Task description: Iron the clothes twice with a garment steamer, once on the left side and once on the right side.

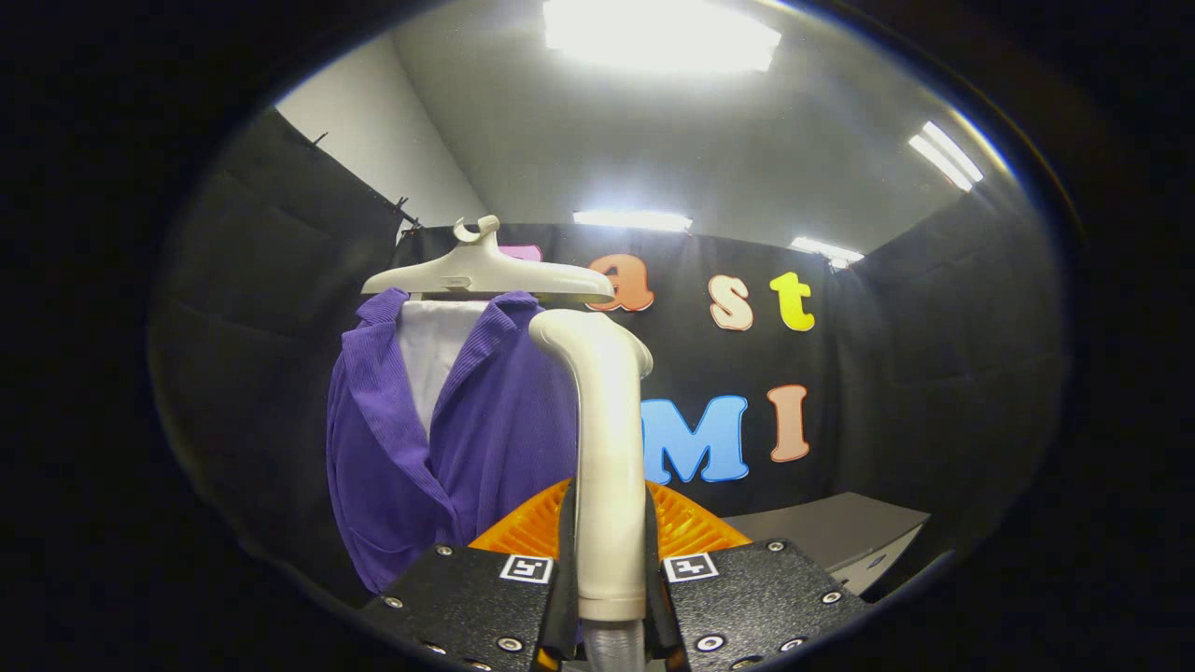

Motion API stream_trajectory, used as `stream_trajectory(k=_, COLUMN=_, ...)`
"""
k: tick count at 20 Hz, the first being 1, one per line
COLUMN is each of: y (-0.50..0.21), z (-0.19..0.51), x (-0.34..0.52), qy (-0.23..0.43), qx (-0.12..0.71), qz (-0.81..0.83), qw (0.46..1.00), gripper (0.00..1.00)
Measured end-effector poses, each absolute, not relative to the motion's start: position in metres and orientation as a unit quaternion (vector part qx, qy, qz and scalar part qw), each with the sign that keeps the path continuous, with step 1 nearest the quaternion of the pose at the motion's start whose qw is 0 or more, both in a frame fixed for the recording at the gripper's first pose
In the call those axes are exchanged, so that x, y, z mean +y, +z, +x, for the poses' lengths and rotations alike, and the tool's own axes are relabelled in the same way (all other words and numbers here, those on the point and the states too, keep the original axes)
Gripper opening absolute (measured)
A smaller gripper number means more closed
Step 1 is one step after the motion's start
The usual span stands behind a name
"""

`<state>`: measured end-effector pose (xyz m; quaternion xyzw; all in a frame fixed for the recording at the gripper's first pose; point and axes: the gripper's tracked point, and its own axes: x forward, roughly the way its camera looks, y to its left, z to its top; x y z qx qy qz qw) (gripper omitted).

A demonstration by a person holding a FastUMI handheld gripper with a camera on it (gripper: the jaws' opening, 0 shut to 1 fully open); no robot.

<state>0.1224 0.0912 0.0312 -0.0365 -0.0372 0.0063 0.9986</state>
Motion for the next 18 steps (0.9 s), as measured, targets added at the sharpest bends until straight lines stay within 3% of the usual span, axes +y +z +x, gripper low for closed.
stream_trajectory(k=18, y=-0.041, z=0.128, x=0.134, qy=0.028, qx=-0.009, qz=-0.126, qw=0.992, gripper=0.31)
